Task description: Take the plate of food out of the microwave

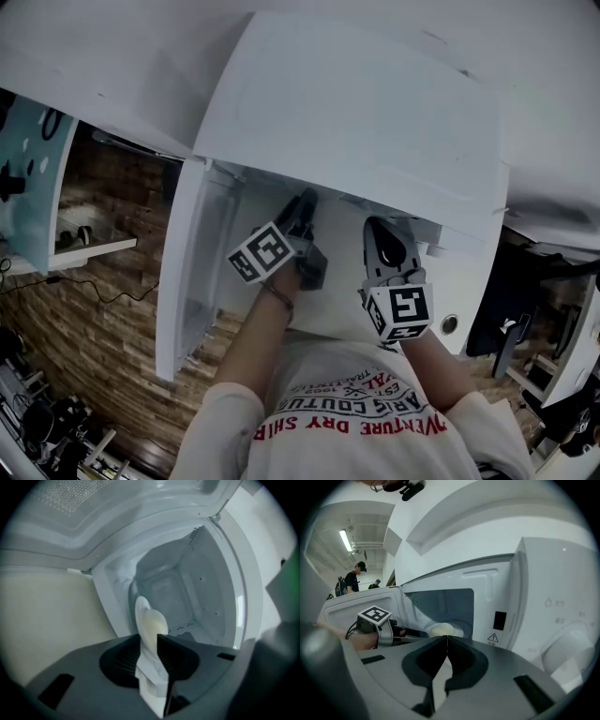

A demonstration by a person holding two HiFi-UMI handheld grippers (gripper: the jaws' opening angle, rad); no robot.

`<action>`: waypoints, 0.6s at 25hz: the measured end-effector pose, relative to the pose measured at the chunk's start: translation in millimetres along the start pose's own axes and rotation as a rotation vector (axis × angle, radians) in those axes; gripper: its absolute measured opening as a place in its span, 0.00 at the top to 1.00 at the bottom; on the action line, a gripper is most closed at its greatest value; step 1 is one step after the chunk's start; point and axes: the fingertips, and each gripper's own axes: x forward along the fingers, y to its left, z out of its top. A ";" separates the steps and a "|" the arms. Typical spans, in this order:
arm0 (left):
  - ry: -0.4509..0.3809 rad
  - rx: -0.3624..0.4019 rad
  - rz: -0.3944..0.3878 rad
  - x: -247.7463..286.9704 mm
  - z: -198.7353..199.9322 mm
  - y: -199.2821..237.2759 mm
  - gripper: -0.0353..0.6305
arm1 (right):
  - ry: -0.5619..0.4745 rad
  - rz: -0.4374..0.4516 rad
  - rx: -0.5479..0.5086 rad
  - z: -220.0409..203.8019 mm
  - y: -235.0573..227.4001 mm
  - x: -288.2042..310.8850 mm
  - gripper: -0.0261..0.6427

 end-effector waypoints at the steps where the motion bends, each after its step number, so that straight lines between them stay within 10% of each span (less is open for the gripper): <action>1: 0.006 -0.016 0.009 -0.3 -0.4 2.9 0.81 | 0.002 -0.006 -0.003 -1.2 -0.1 -1.4 0.94; 15: 0.011 -0.097 -0.092 -11.6 5.0 -10.6 0.93 | -0.026 -0.101 0.018 -5.9 -11.7 -14.5 0.94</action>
